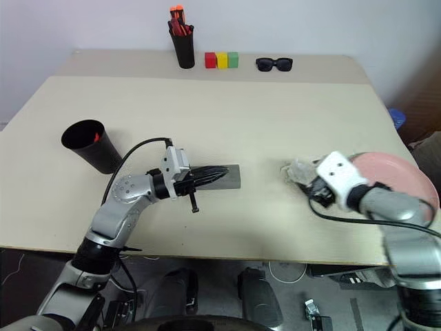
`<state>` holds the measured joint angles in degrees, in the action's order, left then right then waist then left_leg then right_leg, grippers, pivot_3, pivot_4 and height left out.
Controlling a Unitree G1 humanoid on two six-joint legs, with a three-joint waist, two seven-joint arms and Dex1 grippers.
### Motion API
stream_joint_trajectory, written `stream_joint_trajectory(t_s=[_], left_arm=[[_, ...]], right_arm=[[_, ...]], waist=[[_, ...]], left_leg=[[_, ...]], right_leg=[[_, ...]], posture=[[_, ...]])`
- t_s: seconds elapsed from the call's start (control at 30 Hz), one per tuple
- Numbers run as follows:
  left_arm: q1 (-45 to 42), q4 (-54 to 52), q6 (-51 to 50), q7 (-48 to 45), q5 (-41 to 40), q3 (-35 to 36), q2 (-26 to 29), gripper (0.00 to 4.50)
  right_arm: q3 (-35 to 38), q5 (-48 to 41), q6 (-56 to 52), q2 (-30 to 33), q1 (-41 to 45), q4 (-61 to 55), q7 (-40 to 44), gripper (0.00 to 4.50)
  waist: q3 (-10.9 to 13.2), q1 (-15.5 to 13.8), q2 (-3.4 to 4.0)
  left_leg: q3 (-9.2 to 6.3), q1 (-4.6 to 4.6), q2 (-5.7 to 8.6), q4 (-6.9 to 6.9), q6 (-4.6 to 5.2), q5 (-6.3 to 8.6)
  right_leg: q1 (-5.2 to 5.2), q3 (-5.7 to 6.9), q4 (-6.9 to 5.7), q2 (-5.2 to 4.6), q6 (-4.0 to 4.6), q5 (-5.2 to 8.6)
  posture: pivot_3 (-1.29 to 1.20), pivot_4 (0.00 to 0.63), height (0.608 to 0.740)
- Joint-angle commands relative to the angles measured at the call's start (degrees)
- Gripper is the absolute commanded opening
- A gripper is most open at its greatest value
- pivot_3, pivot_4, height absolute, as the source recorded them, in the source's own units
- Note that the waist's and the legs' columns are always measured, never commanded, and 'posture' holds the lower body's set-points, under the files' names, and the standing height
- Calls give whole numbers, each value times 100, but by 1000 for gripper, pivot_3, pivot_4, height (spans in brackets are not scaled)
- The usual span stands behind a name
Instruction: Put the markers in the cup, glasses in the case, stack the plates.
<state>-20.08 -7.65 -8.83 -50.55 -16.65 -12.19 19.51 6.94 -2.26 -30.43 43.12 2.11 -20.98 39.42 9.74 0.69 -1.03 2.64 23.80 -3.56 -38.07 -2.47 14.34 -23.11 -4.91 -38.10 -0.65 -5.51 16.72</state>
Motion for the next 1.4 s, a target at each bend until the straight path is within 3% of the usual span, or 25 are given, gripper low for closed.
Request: stream_joint_trajectory(t_s=[0.03, 0.1, 0.33, 0.47, 0.57, 0.67, 0.77, 0.87, 1.07, 1.2, 1.4], left_arm=[[80, -342, -67, 109, -24, 78, 46, 0], [159, -441, -104, 169, -23, 74, 83, 0], [293, -612, -229, 274, -49, 8, 93, 0], [236, -552, -248, 226, -80, -24, 58, 0], [144, -412, -223, 122, -87, -20, 55, 0], [60, -261, -189, 19, -111, 0, 37, 0], [-83, -25, -75, -25, -88, -9, -78, 0], [-233, 167, 70, 5, -23, 15, -199, 0], [-146, 139, 202, 292, 4, 278, -209, 0], [250, -201, 230, 806, -46, 821, -102, 0], [1378, -985, 202, 1451, 129, 1498, 249, 0]], right_arm=[[-124, 375, 365, -28, 67, 262, -391, 3504], [-150, 500, 470, -114, 94, 480, -633, 3504], [37, 549, 633, -190, -38, 457, -908, 113], [307, 478, 524, -122, -146, 142, -946, 17], [1077, 372, 277, 109, -211, -83, -933, 17], [1751, 399, -12, 363, -285, 62, -961, 17], [1910, 704, -153, 562, -553, 484, -1120, 17], [1876, 854, -228, 608, -750, 718, -1213, 1000], [1724, 689, 89, 639, -626, 600, -1026, 3941], [1750, 74, 466, 574, -382, 436, -477, 3941], [1564, -1407, -55, 22, 466, 193, 101, 3941]], waist=[[0, -7, 0], [0, 7, 0], [-1, 13, 2], [-1, 12, 2], [-1, 5, 2], [-1, -10, 2], [-2, 3, 0], [-2, 6, 1], [-5, 89, 9], [-5, 133, 9], [-2, 177, 4]], left_leg=[[1, 2, 2, 0, 0, 0], [1, 1, 1, 0, 0, 0], [0, 0, -1, 1, 0, 0], [0, 0, -1, 1, 0, 0], [1, 0, 0, 1, 0, 0], [1, 1, 1, 1, 0, 0], [0, 0, 0, 1, 1, 0], [0, -1, 1, 2, 1, 0], [11, -16, 0, 11, 1, 1], [12, -17, 0, 13, 2, 1], [12, -22, -5, 17, 2, 1]], right_leg=[[-1, 0, 0, -2, 0, 0], [-1, 0, 0, -1, 0, 0], [-3, 1, -2, 1, 0, 0], [-3, 1, -2, 1, 0, 0], [-3, 0, -2, 1, 0, 0], [-1, 0, 0, -1, 0, 0], [-1, 2, 1, 1, 0, 1], [-1, 1, 1, 1, 1, 1], [-1, -19, -2, 6, -1, 0], [-1, -21, -1, 6, -3, 1], [5, -20, -2, 5, -5, 1]], posture=[[0, 150, 732], [0, 150, 732], [0, 150, 732], [0, 150, 732], [0, 150, 732], [0, 150, 732], [0, 150, 732], [0, 150, 732], [0, 150, 732], [0, 150, 732], [0, 150, 732]])
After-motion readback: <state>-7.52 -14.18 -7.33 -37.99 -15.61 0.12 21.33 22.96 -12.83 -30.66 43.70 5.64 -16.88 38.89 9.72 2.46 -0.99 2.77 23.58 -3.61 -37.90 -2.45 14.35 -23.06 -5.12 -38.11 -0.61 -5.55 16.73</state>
